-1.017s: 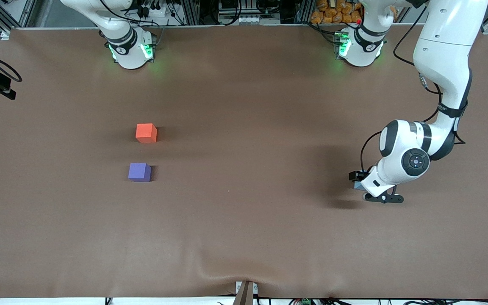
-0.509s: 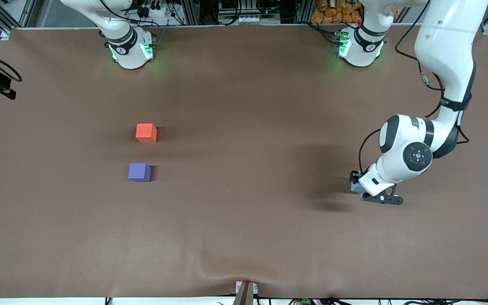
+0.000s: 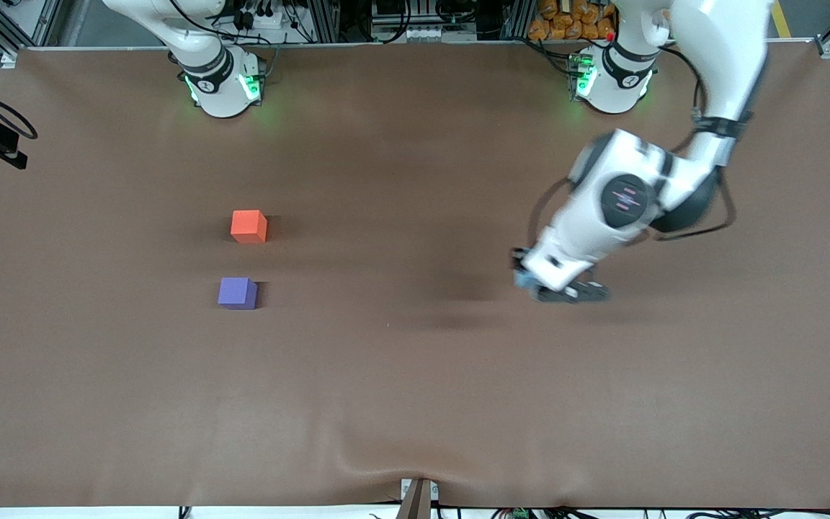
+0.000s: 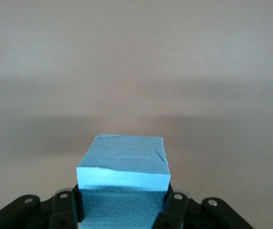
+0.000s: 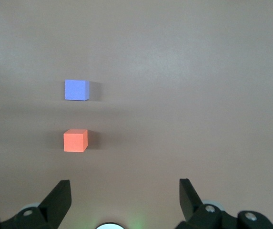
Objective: Place blue block between orange and purple blocks
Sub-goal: 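Carry the light blue block with the left gripper toward the table middle, then lower the light blue block, open the left gripper and withdraw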
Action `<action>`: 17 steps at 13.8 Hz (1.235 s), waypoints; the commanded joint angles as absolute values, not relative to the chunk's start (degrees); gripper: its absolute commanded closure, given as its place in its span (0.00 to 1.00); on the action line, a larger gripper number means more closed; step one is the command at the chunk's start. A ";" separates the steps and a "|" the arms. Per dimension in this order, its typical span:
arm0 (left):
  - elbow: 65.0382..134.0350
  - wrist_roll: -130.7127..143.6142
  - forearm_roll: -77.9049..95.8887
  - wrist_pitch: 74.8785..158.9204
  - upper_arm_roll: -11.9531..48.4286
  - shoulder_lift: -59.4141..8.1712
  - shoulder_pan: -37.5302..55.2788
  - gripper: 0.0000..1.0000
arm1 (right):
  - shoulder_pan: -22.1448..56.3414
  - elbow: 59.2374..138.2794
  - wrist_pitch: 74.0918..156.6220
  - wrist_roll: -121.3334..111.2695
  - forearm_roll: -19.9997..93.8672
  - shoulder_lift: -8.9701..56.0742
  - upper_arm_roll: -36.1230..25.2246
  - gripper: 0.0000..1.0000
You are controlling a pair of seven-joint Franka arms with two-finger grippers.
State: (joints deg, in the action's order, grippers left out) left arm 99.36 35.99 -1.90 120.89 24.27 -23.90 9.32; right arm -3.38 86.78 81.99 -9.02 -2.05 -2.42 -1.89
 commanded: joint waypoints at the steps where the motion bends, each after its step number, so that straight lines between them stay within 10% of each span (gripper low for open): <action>1: 89.85 48.38 -1.40 119.62 24.08 -32.31 20.34 0.85 | -3.52 87.89 82.00 -9.05 -1.93 -3.69 -1.85 0.00; 8: 76.29 59.06 -2.64 125.14 7.77 -46.93 47.43 0.80 | -3.52 87.80 82.00 -9.05 -1.93 -3.69 -1.85 0.00; 10: 76.29 58.63 -2.64 129.09 5.02 -48.42 50.18 0.55 | -3.60 87.80 82.00 -9.05 -1.85 -3.69 -1.85 0.00; 11: 76.29 58.19 -2.72 130.24 4.92 -48.43 50.19 0.07 | -3.60 87.80 82.00 -9.05 -1.85 -3.69 -1.85 0.00; 17: 76.55 57.05 -3.08 125.18 4.83 -38.44 46.07 0.00 | -3.52 87.63 82.09 -9.41 -1.85 -3.43 -1.85 0.00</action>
